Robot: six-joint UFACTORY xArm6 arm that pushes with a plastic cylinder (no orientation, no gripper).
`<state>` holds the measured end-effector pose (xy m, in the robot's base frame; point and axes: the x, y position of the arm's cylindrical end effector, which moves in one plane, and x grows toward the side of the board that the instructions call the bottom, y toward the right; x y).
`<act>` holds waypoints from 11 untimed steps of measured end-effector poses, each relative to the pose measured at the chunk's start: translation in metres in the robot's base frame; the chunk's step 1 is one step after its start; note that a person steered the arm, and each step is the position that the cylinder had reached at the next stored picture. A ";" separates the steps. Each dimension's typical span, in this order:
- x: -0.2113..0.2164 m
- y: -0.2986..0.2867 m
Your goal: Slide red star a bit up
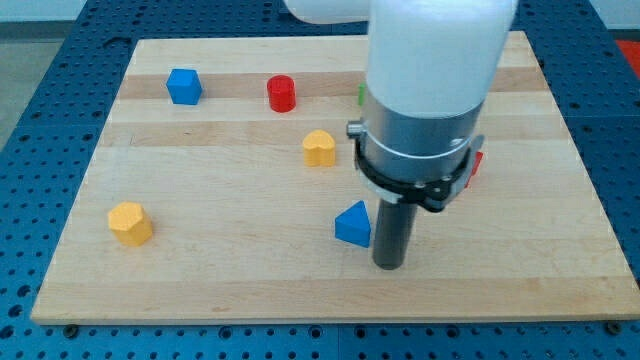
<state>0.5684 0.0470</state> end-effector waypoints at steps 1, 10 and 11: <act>-0.023 -0.024; -0.124 0.146; -0.142 0.194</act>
